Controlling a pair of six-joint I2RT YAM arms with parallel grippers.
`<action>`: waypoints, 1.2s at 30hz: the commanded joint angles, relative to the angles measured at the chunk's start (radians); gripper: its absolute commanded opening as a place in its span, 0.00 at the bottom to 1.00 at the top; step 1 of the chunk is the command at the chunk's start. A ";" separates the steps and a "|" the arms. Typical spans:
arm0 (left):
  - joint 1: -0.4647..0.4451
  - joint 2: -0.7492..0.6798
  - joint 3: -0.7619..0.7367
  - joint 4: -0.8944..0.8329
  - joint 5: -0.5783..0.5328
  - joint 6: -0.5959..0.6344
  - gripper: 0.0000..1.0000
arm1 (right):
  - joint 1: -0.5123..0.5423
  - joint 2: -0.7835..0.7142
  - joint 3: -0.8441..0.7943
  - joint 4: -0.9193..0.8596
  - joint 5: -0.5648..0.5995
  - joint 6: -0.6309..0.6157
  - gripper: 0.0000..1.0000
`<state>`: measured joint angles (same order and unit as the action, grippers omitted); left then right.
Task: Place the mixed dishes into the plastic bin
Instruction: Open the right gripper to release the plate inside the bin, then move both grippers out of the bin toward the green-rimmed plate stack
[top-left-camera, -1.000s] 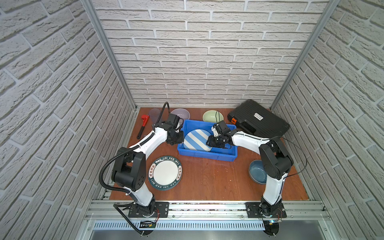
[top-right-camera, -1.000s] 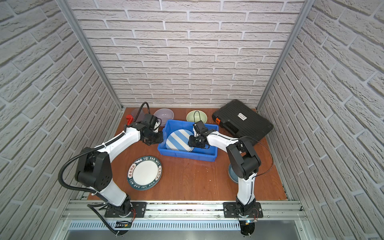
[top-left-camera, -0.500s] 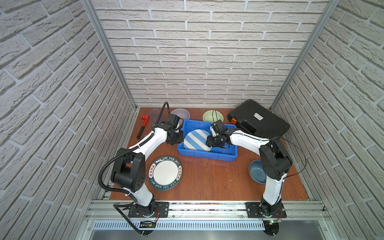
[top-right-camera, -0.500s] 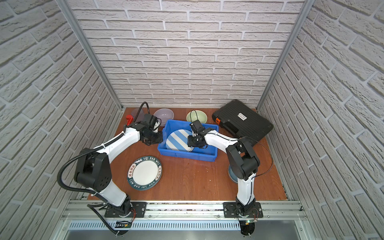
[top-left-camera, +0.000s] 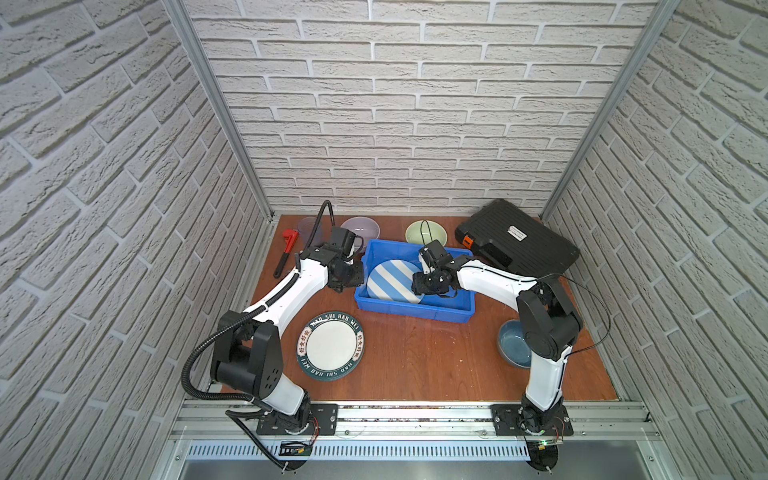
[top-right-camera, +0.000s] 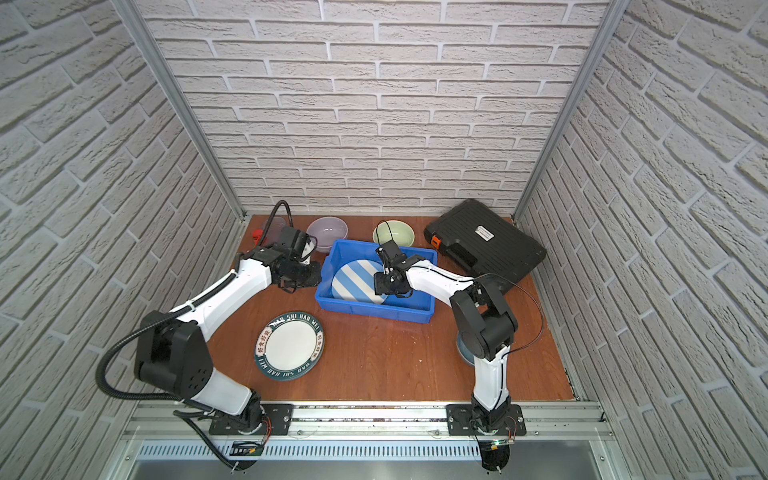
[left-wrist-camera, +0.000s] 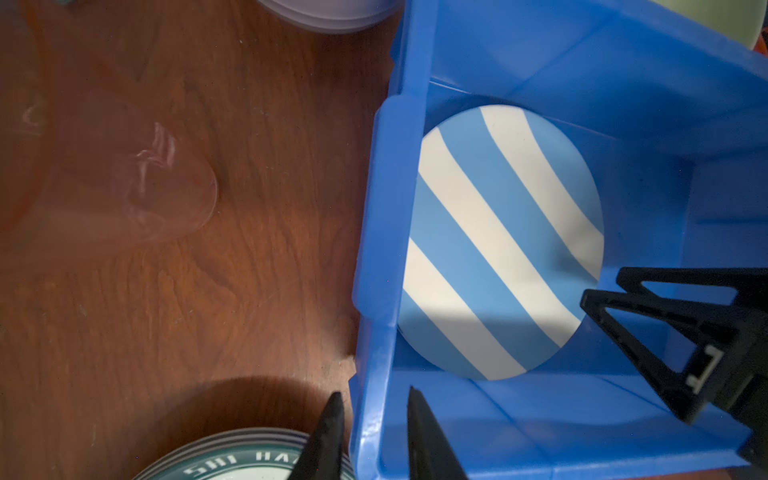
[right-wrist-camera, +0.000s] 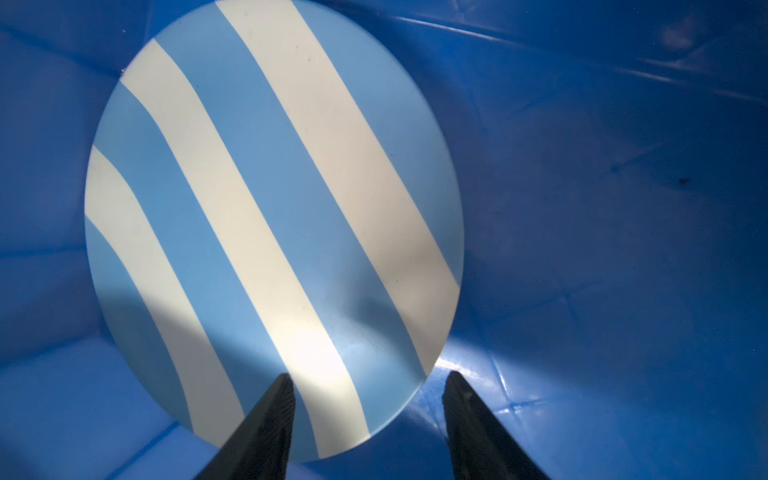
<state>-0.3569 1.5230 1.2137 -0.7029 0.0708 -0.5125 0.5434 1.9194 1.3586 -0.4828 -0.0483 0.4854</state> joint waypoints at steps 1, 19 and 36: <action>-0.006 -0.066 -0.028 -0.055 -0.036 0.001 0.29 | 0.006 -0.055 0.015 -0.003 -0.001 -0.029 0.59; 0.360 -0.417 -0.344 -0.275 -0.108 -0.170 0.62 | 0.134 -0.352 -0.063 0.042 -0.103 -0.059 0.49; 0.396 -0.365 -0.593 -0.002 -0.181 -0.307 0.73 | 0.481 -0.194 -0.194 0.291 -0.080 0.029 0.61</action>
<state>0.0326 1.1492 0.6559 -0.7986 -0.0898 -0.7864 0.9985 1.6943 1.1679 -0.2787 -0.1505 0.4900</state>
